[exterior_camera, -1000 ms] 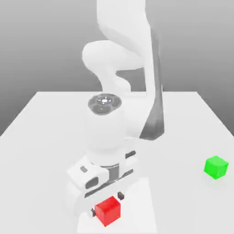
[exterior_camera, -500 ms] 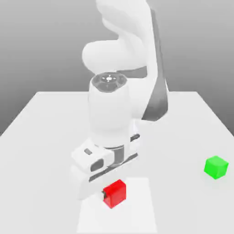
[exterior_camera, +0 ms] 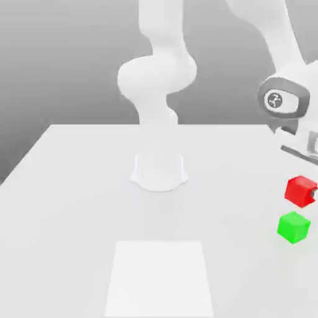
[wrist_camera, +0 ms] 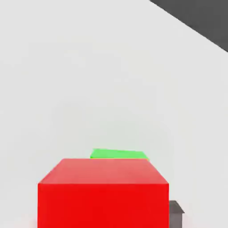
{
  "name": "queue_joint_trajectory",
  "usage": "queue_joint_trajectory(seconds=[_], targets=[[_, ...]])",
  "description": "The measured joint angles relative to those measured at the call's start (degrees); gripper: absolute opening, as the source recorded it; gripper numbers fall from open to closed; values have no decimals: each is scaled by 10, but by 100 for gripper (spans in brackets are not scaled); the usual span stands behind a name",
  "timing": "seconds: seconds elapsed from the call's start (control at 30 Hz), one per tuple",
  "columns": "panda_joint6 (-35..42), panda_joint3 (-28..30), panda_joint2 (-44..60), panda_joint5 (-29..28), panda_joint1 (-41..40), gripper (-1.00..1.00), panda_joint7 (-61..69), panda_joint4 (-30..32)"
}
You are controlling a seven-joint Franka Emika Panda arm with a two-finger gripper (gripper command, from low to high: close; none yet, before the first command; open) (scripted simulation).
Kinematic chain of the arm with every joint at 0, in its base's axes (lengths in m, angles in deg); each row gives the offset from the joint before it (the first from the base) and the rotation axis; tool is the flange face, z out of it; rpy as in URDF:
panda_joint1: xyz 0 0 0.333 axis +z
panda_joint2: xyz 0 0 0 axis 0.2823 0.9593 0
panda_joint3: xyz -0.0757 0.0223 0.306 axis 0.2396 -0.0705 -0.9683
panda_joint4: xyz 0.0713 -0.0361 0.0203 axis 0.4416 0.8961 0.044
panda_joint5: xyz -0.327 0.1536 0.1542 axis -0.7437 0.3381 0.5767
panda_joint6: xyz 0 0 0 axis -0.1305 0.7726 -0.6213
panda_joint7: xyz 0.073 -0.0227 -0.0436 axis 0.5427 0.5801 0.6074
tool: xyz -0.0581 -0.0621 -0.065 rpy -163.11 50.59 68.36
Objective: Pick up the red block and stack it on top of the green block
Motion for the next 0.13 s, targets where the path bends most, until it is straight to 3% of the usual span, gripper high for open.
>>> queue_joint_trajectory(seconds=[0.03, 0.13], targets=[[-18, 5, 19, -8, 2, 100, -5, -1], [-18, 5, 19, -8, 2, 100, -5, -1]])
